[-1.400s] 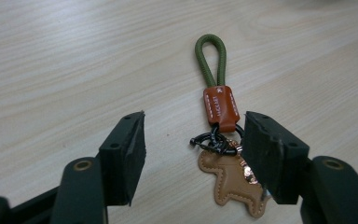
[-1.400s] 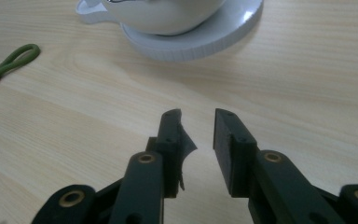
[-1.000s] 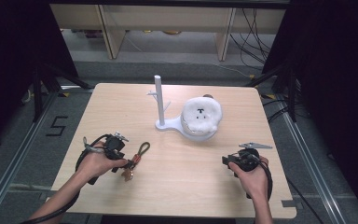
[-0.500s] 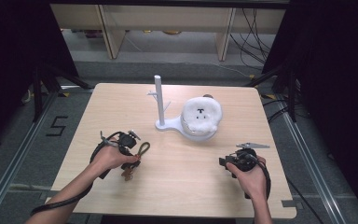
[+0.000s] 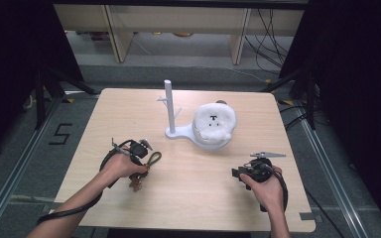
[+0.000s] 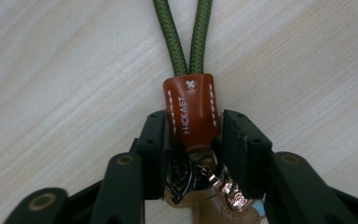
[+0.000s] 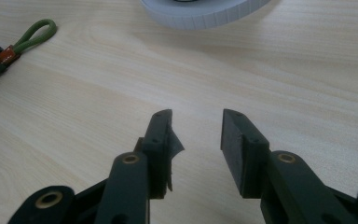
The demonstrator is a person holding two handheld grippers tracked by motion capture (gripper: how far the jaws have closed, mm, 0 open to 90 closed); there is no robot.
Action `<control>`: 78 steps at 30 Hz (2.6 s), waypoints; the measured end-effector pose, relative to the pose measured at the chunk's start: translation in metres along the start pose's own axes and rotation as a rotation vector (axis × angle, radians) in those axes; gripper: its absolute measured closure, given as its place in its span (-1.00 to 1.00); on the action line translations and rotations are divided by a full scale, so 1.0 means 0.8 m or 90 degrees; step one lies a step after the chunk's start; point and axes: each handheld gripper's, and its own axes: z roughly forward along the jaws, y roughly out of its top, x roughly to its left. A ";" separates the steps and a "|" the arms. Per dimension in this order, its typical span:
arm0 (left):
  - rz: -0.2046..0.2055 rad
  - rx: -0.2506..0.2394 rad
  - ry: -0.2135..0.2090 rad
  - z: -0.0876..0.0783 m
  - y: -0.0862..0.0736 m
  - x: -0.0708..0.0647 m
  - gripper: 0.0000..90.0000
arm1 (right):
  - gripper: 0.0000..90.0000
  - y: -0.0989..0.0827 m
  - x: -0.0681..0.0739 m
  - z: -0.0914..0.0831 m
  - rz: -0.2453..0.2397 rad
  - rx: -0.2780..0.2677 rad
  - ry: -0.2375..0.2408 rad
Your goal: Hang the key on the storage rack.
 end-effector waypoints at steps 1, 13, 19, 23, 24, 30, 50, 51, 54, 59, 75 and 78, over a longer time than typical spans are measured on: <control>0.001 0.002 -0.003 -0.001 0.000 0.001 0.38 | 0.43 0.000 0.000 0.000 0.000 0.001 -0.001; 0.030 -0.036 0.000 -0.002 -0.013 0.003 0.48 | 0.43 -0.002 0.000 -0.001 0.016 0.007 0.006; 0.020 -0.127 -0.008 -0.012 -0.027 0.006 0.50 | 0.43 -0.003 -0.005 0.000 -0.005 -0.009 -0.001; 0.015 -0.189 -0.016 -0.019 -0.038 0.004 0.50 | 0.43 -0.003 -0.001 -0.004 0.018 0.007 -0.010; 0.014 -0.204 -0.021 -0.021 -0.041 0.004 0.50 | 0.43 -0.003 0.001 -0.003 0.031 0.008 -0.002; 0.008 -0.291 -0.056 -0.020 -0.062 -0.002 0.50 | 0.43 -0.003 -0.001 -0.001 0.006 -0.006 0.001; -0.033 -0.539 -0.039 -0.050 -0.076 0.001 0.50 | 0.41 -0.004 -0.002 -0.003 0.004 -0.015 -0.017; -0.033 -0.539 -0.039 -0.050 -0.076 0.001 0.50 | 0.41 -0.004 -0.002 -0.003 0.004 -0.015 -0.017; -0.033 -0.556 -0.035 -0.056 -0.072 0.001 0.50 | 0.41 -0.004 0.000 -0.004 0.019 -0.005 -0.010; -0.042 -0.577 -0.030 -0.064 -0.066 0.002 0.50 | 0.40 -0.004 -0.002 -0.002 0.006 -0.014 -0.016; -0.051 -0.600 -0.018 -0.082 -0.043 0.015 0.50 | 0.39 -0.005 -0.002 -0.003 0.005 -0.012 -0.011; -0.052 -0.608 -0.014 -0.086 -0.036 0.017 0.50 | 0.39 -0.005 -0.002 -0.002 0.003 -0.014 -0.009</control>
